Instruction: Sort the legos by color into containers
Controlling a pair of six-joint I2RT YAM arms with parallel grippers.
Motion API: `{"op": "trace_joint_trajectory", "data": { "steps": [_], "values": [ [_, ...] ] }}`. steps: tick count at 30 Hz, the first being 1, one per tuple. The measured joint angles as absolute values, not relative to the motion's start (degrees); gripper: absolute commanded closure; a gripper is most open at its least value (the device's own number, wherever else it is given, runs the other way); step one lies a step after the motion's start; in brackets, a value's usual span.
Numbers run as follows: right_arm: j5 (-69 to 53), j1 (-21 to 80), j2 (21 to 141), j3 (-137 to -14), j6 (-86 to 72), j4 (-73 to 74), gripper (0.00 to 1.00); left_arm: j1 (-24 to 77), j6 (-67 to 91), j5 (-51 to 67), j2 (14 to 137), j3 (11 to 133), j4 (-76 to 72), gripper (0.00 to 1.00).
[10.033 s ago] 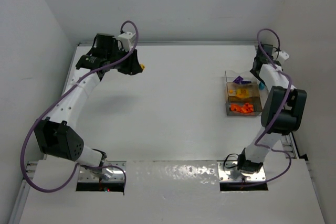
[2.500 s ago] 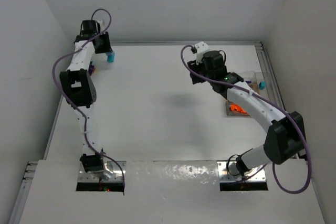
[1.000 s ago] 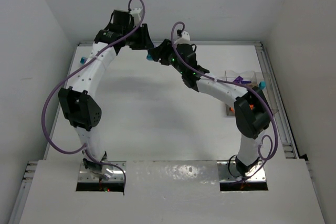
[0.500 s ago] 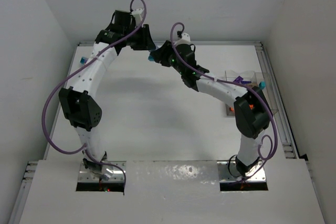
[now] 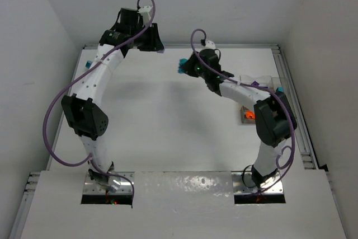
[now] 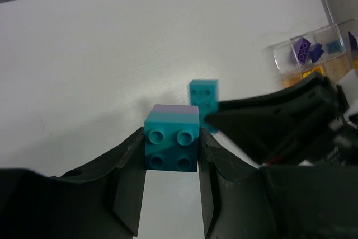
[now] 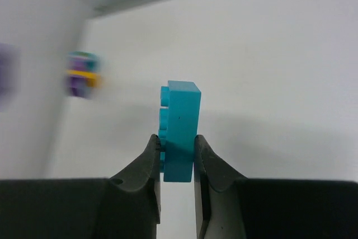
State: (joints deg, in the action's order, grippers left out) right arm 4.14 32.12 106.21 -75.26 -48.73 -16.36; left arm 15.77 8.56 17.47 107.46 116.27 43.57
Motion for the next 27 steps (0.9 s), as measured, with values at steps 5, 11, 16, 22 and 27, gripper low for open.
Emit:
{"op": "trace_joint_trajectory", "data": {
  "steps": [5,11,16,22,27],
  "values": [
    [8.67,20.78,105.16,-77.36,-24.82,6.37,1.00,15.77,6.85,15.46,106.85,116.27,45.08,1.00],
    [24.69,14.33,103.22,-86.87,0.56,27.49,1.00,15.77,5.76,13.91,106.50,115.77,46.02,1.00],
    [34.24,5.80,99.63,-77.30,7.84,29.71,1.00,15.77,4.91,13.04,106.43,115.33,46.17,1.00],
    [39.29,-4.19,100.53,-69.56,9.37,29.89,1.00,15.77,4.12,12.64,105.30,111.46,46.39,1.00],
    [38.44,-5.91,100.53,-68.01,12.29,26.65,1.00,15.77,3.66,13.06,104.97,109.67,46.44,1.00]
  ]
}}
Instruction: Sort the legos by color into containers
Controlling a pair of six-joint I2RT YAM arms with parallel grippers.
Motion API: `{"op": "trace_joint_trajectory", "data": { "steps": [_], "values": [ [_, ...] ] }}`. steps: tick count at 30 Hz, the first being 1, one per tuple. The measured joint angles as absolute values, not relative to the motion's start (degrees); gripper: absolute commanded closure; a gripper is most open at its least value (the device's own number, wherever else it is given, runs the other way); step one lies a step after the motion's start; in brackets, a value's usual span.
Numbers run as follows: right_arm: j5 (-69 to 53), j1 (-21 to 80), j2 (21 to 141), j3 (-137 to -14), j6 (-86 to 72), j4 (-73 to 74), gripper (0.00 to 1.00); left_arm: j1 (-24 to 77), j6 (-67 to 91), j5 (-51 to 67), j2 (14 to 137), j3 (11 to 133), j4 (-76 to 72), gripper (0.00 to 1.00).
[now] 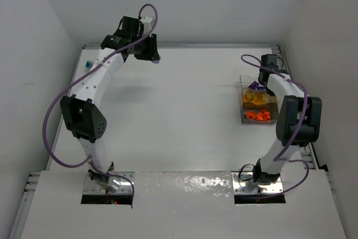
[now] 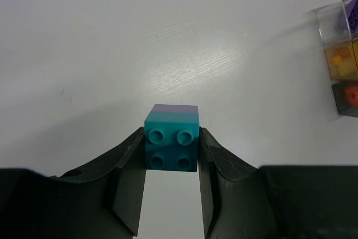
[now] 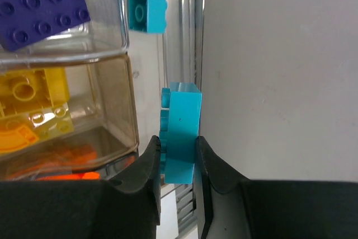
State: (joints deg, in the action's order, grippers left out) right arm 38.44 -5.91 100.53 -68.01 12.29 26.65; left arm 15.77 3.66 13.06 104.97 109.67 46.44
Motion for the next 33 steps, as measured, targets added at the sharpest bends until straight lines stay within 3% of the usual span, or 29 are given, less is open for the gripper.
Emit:
{"op": "trace_joint_trajectory", "data": {
  "steps": [6,9,14,15,26,33],
  "values": [
    [37.95,-7.51,102.30,-68.14,16.14,23.22,0.95,15.38,3.66,14.44,104.97,109.19,46.44,1.00],
    [37.15,-8.84,103.44,-67.48,16.32,22.00,0.84,15.03,3.66,15.03,104.97,109.19,46.44,1.00],
    [37.43,-9.67,103.98,-66.04,16.03,21.12,0.52,14.04,3.66,15.90,104.97,109.19,46.44,1.00],
    [37.45,-9.65,104.12,-66.04,15.79,20.99,0.50,13.87,3.66,16.05,104.97,109.19,46.44,1.00],
    [37.47,-9.61,104.14,-67.61,12.27,22.90,0.45,13.78,3.70,18.24,104.97,109.16,46.35,1.00],
    [36.16,-7.16,100.90,-71.88,1.63,25.67,0.42,13.78,3.73,19.81,104.97,108.84,46.09,1.00]
  ]
}}
